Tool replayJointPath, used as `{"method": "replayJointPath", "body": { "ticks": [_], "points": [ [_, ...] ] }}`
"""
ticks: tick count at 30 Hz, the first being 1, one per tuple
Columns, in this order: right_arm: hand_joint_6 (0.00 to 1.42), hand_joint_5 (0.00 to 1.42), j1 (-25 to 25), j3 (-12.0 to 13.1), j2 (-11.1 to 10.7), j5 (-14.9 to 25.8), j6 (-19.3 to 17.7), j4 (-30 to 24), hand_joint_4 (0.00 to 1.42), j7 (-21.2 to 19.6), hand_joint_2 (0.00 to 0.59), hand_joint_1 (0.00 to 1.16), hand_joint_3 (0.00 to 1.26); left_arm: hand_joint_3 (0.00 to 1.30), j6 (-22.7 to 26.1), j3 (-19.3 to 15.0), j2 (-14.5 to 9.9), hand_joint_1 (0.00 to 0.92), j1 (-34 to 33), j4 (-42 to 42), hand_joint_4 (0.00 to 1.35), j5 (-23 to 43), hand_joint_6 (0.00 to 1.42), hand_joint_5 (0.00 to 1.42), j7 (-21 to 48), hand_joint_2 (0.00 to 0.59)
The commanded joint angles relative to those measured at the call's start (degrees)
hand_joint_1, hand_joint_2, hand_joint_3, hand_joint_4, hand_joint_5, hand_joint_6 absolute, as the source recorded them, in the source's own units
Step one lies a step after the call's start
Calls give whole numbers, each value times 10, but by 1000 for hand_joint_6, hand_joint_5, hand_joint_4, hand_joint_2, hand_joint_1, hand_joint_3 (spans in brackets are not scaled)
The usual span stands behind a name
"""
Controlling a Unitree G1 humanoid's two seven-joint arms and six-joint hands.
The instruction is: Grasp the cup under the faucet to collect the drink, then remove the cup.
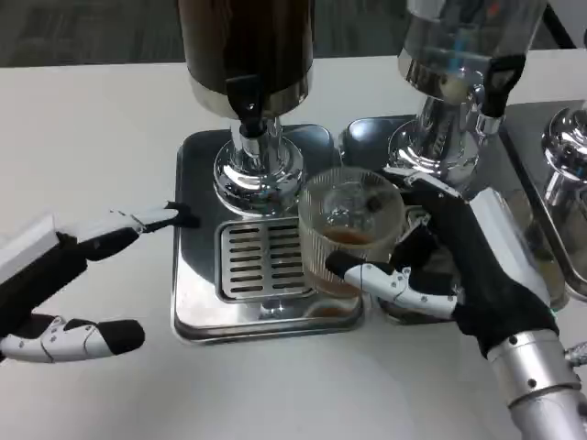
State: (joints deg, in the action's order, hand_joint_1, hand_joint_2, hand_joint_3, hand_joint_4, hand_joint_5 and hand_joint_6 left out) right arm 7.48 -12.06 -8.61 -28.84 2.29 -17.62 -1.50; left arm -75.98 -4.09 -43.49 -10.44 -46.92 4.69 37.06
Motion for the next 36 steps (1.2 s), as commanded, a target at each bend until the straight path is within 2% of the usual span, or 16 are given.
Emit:
{"method": "replayJointPath", "body": {
  "ticks": [1, 15, 25, 36],
  "points": [
    [900, 885, 17, 6, 0, 6, 1, -46, 737, 6, 199, 792, 635, 188, -6, 8, -15, 0, 19, 23, 89, 22, 219, 108, -4, 92],
    [902, 885, 61, 8, -1, 7, 6, -94, 742, 24, 199, 792, 639, 188, -3, 12, -38, 0, 75, 84, 82, 66, 209, 105, 2, 91],
    [902, 891, 79, 11, -2, 9, 6, -121, 745, 35, 199, 792, 639, 188, 7, 10, -40, 0, 105, 119, 89, 87, 205, 105, 2, 90],
    [916, 903, 86, 17, -3, 10, 4, -127, 744, 41, 199, 792, 645, 193, 15, 5, -40, 0, 123, 141, 91, 95, 205, 104, 1, 89]
  ]
}}
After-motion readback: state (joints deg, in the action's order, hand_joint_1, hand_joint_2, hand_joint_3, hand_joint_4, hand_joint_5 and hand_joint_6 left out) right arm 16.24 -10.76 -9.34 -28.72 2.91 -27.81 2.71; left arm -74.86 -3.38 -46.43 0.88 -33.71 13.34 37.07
